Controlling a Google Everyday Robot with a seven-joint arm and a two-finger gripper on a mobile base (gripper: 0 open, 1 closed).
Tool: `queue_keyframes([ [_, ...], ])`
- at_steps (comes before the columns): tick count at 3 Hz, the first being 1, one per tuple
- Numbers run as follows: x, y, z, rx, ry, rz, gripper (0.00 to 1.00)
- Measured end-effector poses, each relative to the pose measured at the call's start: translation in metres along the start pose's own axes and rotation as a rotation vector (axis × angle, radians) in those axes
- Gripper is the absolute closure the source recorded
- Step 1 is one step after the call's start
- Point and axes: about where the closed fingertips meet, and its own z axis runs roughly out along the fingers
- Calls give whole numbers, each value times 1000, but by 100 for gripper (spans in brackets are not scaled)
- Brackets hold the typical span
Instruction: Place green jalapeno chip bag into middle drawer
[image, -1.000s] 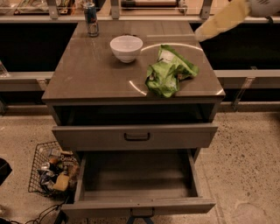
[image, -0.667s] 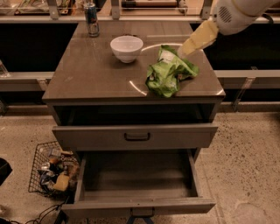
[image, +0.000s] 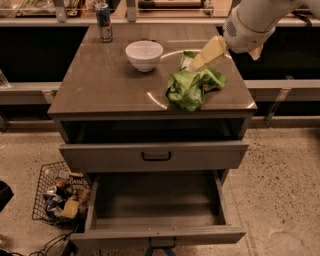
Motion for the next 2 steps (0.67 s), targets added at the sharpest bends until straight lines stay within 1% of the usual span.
queue_keyframes([
  [1,0,0,0,0,0,1,0],
  [2,-10,-3,15,-4,19,152,0],
])
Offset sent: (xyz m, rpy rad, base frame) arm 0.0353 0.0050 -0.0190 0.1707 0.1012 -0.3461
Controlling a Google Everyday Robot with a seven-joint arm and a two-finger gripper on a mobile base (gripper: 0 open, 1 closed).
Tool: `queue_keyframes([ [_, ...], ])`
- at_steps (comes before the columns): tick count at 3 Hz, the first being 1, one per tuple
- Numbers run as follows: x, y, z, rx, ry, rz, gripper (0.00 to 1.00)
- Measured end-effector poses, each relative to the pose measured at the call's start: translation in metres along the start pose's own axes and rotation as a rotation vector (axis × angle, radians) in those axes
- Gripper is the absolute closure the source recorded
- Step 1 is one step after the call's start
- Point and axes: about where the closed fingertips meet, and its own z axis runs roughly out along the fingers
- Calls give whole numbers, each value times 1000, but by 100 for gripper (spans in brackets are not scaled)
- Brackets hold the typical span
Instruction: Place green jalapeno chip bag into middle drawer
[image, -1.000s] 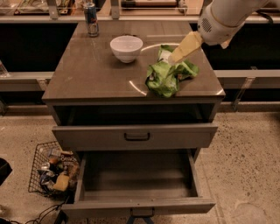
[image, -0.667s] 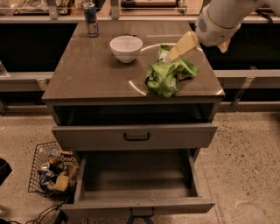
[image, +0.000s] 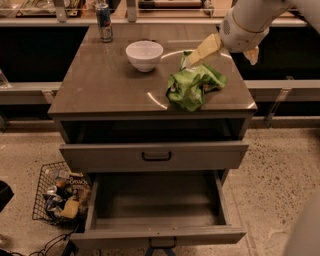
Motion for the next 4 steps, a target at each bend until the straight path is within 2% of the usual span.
queue_keyframes([
  [1,-19,-1,16,17,28,168,0],
  [2,-30,0,33,41,71,278,0],
  [3,-24,16,56,56,161,316,0],
  [4,-7,45,77,52,257,296,4],
])
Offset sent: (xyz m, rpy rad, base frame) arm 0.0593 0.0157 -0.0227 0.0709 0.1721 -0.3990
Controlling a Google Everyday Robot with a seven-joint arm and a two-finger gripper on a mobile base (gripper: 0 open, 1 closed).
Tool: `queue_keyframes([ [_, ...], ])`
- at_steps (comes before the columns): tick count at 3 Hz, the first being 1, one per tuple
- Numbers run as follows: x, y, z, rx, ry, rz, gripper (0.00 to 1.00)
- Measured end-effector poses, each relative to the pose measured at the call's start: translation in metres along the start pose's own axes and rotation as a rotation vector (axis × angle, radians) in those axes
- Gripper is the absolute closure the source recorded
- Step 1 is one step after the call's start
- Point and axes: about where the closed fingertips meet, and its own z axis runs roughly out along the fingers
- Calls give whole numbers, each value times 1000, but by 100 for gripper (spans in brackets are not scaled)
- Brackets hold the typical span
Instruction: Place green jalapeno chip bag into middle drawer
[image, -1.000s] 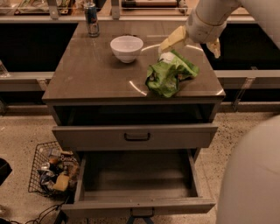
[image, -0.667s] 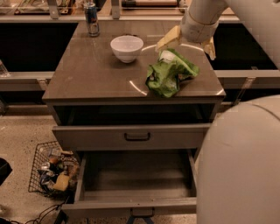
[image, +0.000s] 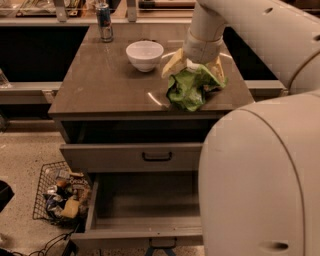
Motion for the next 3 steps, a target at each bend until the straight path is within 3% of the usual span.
queue_keyframes([
  [1,3,3,7,3,15,-3,17],
  [2,2,3,9,2,15,-3,40],
  [3,1,4,13,2,15,-4,72],
])
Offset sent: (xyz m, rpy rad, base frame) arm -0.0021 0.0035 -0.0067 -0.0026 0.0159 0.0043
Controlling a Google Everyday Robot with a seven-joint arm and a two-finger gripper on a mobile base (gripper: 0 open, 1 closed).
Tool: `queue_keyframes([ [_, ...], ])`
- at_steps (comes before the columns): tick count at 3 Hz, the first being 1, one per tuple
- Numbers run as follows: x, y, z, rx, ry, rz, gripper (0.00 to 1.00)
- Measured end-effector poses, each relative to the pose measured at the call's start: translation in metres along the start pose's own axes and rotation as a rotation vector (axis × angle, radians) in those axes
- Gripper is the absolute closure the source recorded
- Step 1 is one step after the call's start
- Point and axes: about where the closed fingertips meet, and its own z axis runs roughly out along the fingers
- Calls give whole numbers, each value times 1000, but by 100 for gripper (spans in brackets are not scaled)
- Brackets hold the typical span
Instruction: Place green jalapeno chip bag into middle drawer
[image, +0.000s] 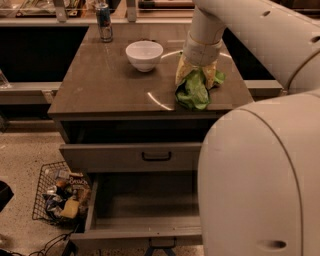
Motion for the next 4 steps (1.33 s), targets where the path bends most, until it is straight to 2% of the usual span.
queue_keyframes([
  [1,0,0,1,0,0,0,95],
  [2,0,0,1,0,0,0,100],
  [3,1,3,-8,-18,-18,-23,100],
  [4,15,-1,-31,-74,-85,-81,100],
])
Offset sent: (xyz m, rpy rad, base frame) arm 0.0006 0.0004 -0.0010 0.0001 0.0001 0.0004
